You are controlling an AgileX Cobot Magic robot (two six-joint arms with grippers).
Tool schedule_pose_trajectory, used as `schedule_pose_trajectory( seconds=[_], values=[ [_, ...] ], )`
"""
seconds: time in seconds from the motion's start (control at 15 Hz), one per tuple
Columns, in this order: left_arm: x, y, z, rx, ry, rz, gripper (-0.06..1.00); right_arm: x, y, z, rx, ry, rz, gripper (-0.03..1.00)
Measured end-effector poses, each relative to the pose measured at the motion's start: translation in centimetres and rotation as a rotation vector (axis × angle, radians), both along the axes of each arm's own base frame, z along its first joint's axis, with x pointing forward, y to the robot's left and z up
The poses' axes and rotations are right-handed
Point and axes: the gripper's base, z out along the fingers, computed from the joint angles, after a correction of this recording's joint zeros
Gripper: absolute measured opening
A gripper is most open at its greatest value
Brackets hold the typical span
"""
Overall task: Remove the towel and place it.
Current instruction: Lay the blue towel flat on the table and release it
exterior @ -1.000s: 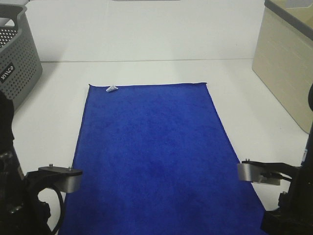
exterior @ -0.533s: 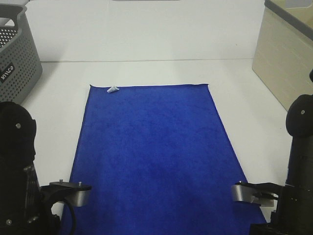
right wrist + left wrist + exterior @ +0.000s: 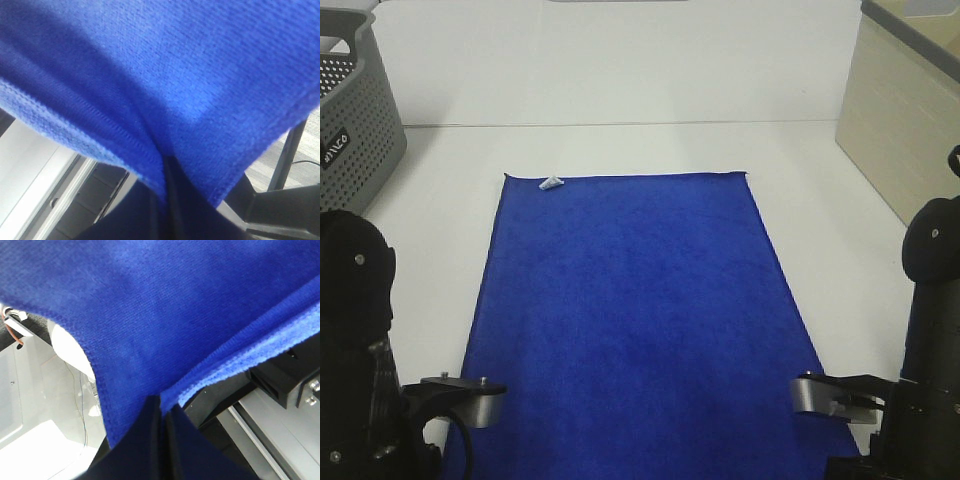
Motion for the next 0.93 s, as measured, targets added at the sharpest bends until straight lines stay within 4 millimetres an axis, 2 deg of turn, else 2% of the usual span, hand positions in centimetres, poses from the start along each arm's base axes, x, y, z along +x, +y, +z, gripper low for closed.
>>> schedule_pose_trajectory(
  seconds=[0.33, 0.4, 0.47, 0.67, 0.8, 0.93],
  values=[
    [-0.01, -0.11, -0.01, -0.025, -0.002, -0.017, 0.00, -0.04, -0.05, -0.01, 0.012, -0.003, 0.007, 0.03],
    [-0.03, -0.09, -0.02, -0.026, -0.002, -0.020, 0.06, -0.03, -0.02, -0.01, 0.019, -0.005, 0.010, 0.10],
    [-0.03, -0.09, -0.02, -0.026, -0.002, -0.020, 0.06, -0.03, -0.02, -0.01, 0.019, -0.005, 0.010, 0.10],
    [-0.14, -0.14, -0.05, -0.030, 0.005, -0.004, 0.22, 0.00, 0.11, 0.02, 0.031, -0.006, 0.000, 0.31],
    [-0.10, -0.32, -0.03, -0.040, 0.005, 0.019, 0.38, 0.03, 0.22, 0.04, 0.036, -0.005, -0.011, 0.50],
    [-0.03, -0.42, -0.04, -0.045, 0.000, 0.031, 0.54, 0.04, 0.26, 0.05, 0.038, -0.005, -0.016, 0.63]
  ],
)
